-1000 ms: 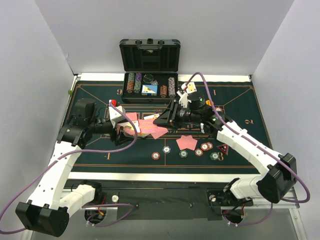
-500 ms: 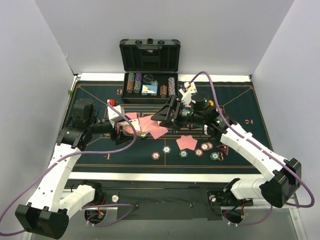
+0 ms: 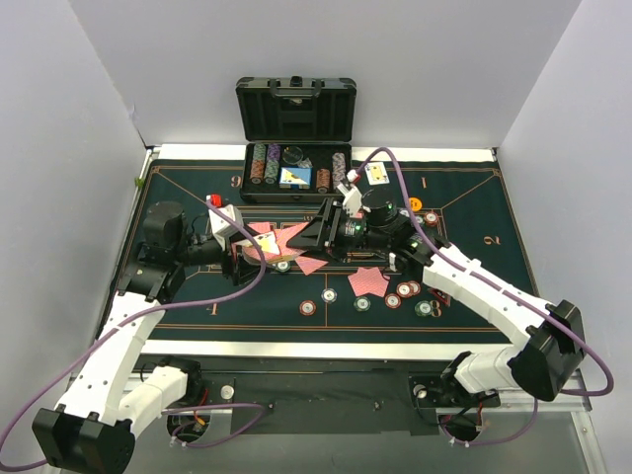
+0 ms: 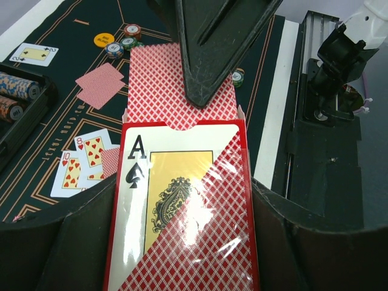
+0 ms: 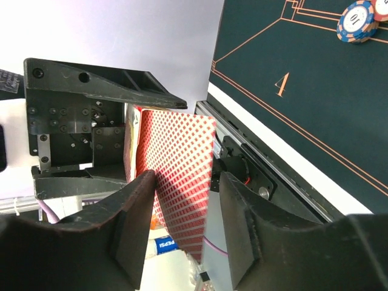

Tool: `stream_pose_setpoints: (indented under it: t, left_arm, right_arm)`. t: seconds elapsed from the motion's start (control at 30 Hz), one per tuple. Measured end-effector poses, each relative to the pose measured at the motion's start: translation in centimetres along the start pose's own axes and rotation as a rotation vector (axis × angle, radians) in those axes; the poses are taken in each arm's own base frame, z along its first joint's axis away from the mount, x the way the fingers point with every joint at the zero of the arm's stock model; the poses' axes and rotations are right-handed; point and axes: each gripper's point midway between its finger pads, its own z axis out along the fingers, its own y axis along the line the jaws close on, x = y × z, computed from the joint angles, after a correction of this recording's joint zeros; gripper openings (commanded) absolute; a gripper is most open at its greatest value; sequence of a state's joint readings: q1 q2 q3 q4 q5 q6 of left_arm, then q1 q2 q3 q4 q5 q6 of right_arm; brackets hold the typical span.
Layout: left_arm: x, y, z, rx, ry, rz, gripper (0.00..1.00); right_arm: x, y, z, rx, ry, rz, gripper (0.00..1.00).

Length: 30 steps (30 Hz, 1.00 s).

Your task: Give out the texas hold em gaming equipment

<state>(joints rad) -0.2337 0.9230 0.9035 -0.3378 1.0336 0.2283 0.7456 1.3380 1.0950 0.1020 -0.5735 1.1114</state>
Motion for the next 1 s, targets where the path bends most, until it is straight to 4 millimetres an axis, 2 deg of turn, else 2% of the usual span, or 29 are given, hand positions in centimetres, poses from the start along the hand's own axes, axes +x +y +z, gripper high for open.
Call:
stream_pose_setpoints:
  t: [0.13, 0.27, 0.5, 1.0]
  left_arm:
    - [0.1, 0.1, 0.1, -0.002, -0.005, -0.017, 0.01]
    - [0.1, 0.1, 0.1, -0.005, -0.007, -0.029, 0.01]
    - [-0.4, 0.3, 0.2, -0.007, -0.022, -0.009, 0.01]
    - [-0.5, 0.2, 0.2, -0.005, -0.026, -0.009, 0.01]
  right_arm:
    - [-0.5, 0.2, 0.0, -0.016, -0.017, 0.005, 0.31]
    - [-1.4, -0.6, -0.5, -0.008, -0.041, 0.020, 0.26]
    - [-2.7, -1.3, -2.0, 0.016, -0.089, 0.018, 0.26]
    - [-3.2, -2.4, -3.3, 0.070, -0.101, -0.013, 0.29]
